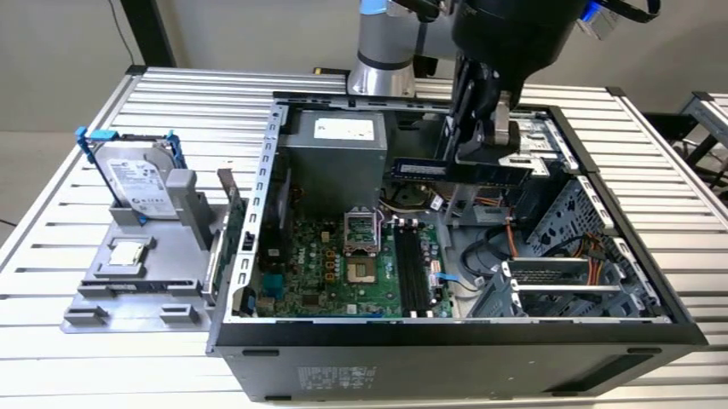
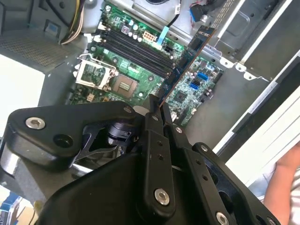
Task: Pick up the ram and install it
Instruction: 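Pick up the ram and move it above insertion slot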
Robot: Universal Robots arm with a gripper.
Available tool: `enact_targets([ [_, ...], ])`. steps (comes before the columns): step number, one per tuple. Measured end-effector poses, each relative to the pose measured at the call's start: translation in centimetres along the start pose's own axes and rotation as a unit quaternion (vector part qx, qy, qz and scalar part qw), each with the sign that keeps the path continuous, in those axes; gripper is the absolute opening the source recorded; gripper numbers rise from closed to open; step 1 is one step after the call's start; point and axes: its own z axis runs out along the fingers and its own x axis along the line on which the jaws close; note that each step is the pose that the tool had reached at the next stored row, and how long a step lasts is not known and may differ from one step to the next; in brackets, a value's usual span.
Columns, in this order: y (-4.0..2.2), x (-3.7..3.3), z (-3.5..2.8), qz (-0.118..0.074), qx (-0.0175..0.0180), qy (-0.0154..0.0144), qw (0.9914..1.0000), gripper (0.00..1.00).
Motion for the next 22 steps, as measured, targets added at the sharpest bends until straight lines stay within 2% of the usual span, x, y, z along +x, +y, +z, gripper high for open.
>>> enact_targets([
  [14, 0.21, -2.48, 0.19, 0.000, 0.0009, -0.0001, 1.00000, 0.00],
  [22, 0.24, -2.83, 0.25, -0.014, 0.0009, -0.0001, 0.99990, 0.00],
])
